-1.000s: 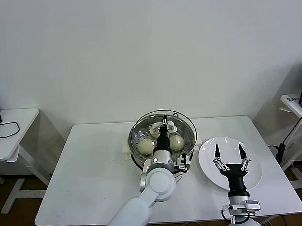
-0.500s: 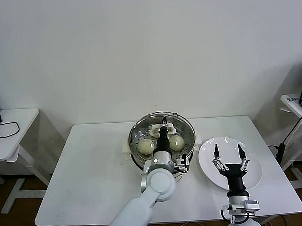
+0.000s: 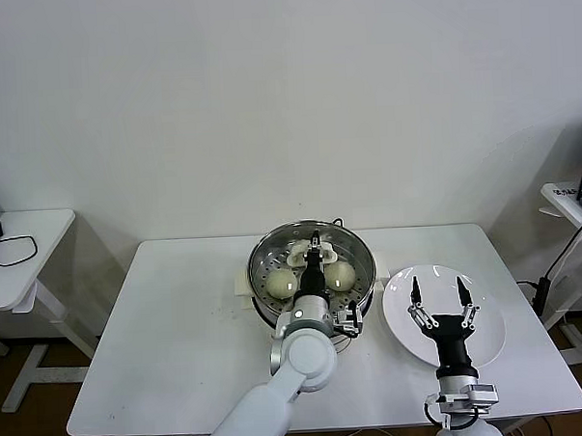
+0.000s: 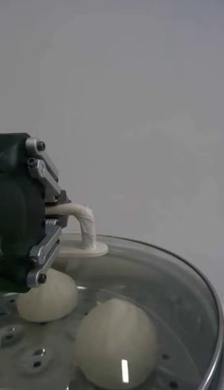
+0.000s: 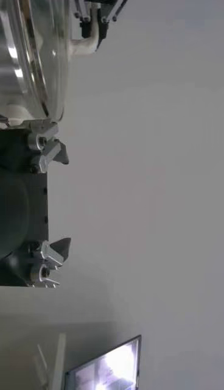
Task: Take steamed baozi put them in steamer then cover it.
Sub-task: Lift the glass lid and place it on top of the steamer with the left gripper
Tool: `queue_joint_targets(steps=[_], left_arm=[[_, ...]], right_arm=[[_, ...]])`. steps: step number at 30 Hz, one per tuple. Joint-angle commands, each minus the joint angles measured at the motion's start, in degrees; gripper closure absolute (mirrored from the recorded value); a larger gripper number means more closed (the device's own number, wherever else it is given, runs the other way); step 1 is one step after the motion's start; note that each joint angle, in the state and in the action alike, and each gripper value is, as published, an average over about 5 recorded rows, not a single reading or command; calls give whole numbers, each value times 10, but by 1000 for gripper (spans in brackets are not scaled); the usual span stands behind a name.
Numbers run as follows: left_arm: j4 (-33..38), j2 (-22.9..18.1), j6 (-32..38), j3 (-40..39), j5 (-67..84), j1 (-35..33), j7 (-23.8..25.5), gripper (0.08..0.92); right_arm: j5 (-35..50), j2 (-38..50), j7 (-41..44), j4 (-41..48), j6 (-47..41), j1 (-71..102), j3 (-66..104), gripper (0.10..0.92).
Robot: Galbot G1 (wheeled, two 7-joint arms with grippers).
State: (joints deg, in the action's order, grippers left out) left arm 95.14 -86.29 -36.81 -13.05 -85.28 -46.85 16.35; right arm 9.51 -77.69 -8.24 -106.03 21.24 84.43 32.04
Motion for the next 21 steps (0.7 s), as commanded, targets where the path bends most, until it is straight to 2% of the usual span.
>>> queue_joint_targets(steps=[1,16,21], left_arm=[[-3,-1,2,2,-1,-2,-1,804],[9,0,22,12,1,-13,-14,797],[48,15,23,11,1,-35,-15,685]], right_arm=[[-2,-2,0,-1,0,0,-2,203],[-3,0,0,-4,1,4,-3,203],[-3,2,0,-4,2,4,-3,203]])
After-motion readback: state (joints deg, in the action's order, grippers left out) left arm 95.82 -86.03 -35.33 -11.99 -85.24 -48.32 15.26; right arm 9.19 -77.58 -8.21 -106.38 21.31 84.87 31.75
